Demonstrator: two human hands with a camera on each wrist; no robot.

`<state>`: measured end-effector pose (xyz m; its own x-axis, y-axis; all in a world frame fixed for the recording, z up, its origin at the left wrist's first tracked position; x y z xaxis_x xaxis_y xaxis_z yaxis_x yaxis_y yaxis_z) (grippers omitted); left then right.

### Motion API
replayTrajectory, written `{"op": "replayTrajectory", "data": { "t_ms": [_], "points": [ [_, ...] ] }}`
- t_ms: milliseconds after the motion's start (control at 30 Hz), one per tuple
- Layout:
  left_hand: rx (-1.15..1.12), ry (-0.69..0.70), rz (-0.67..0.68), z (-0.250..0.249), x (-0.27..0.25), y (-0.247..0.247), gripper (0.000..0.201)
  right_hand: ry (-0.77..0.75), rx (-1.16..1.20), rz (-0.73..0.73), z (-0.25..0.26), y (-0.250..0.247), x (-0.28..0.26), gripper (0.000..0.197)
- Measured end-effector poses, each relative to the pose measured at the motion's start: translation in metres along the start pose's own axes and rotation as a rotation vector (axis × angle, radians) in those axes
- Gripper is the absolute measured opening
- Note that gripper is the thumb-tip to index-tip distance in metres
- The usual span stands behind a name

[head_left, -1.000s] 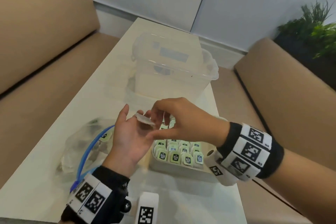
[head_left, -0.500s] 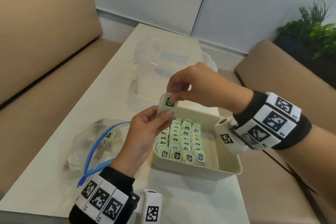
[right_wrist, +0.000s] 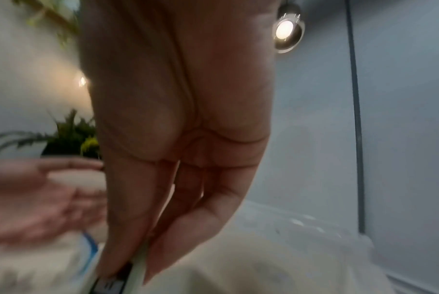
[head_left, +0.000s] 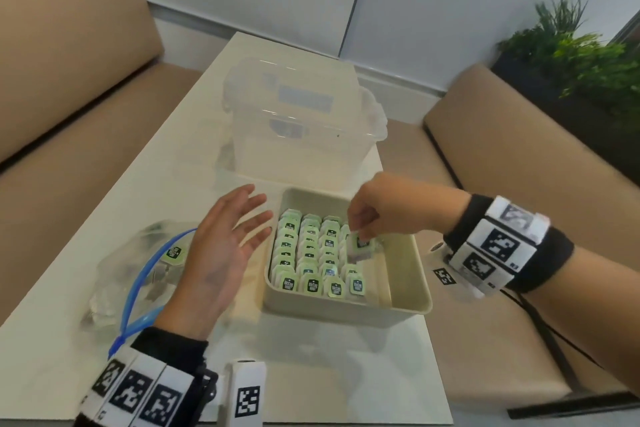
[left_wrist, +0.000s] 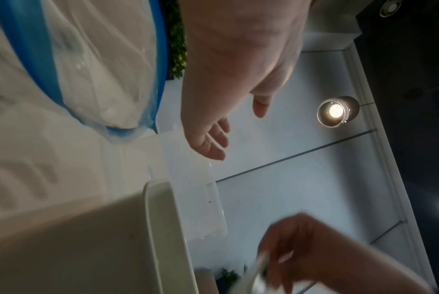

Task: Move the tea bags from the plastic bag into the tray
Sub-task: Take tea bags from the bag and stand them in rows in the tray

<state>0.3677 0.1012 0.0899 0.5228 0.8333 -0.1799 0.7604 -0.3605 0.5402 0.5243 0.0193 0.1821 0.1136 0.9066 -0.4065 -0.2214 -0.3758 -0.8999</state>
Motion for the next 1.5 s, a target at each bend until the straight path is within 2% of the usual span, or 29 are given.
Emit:
{"op": "replayTrajectory", "data": {
  "t_ms": [67, 200, 300, 567, 767, 900, 1000, 1133, 1233, 1300, 1400, 1500],
  "points": [
    [0.007, 0.002, -0.013, -0.002, 0.001, -0.006, 0.016, 0.067, -0.056, 0.118, -0.021, 0.033, 0.004, 0.018],
    [0.034, 0.001, -0.042, -0.002, 0.001, -0.015, 0.017, 0.129, -0.024, 0.335, -0.055, 0.089, 0.016, 0.024],
    [0.032, -0.003, -0.068, 0.000, 0.002, -0.020, 0.018, 0.154, 0.040, 0.414, -0.066, 0.109, 0.026, 0.026],
    [0.018, -0.003, -0.107, -0.002, 0.004, -0.031, 0.020, 0.145, -0.103, 0.456, -0.065, 0.124, 0.050, 0.026],
    [0.002, 0.003, -0.123, -0.006, 0.004, -0.031, 0.021, 0.167, -0.086, 0.451, -0.068, 0.133, 0.063, 0.021],
    [-0.028, 0.025, -0.103, -0.020, -0.001, -0.029, 0.020, 0.203, -0.085, 0.377, -0.063, 0.110, 0.060, 0.023],
    [-0.051, 0.094, -0.101, -0.050, -0.008, -0.036, 0.020, 0.105, -0.076, 0.225, -0.032, 0.066, 0.054, 0.026],
    [-0.026, 0.229, -0.154, -0.092, -0.022, -0.064, 0.023, -0.234, 0.127, 0.060, 0.060, 0.015, 0.042, 0.018],
    [0.132, 0.278, -0.244, -0.103, -0.032, -0.093, 0.023, -0.417, 0.239, 0.017, 0.128, 0.012, 0.044, 0.024],
    [0.285, 0.259, -0.329, -0.099, -0.036, -0.115, 0.024, -0.418, 0.189, 0.083, 0.154, 0.037, 0.062, 0.030],
    [0.501, 0.161, -0.418, -0.078, -0.039, -0.145, 0.022, -0.320, 0.009, 0.214, 0.174, 0.087, 0.100, 0.037],
    [0.623, 0.020, -0.466, -0.050, -0.036, -0.173, 0.026, -0.250, 0.029, 0.159, 0.189, 0.113, 0.129, 0.039]
  ]
}}
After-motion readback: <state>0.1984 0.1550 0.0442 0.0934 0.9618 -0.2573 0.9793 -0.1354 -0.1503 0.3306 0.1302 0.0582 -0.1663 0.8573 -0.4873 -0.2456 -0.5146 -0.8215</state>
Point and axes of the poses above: each hand's wrist, its own x-axis towards the middle knuckle, its own y-axis out of the palm, z = x × y, the point moved 8 cm from there along x, towards the middle knuckle, and after that the axes turned 8 degrees about x, right-handed, at the moved point
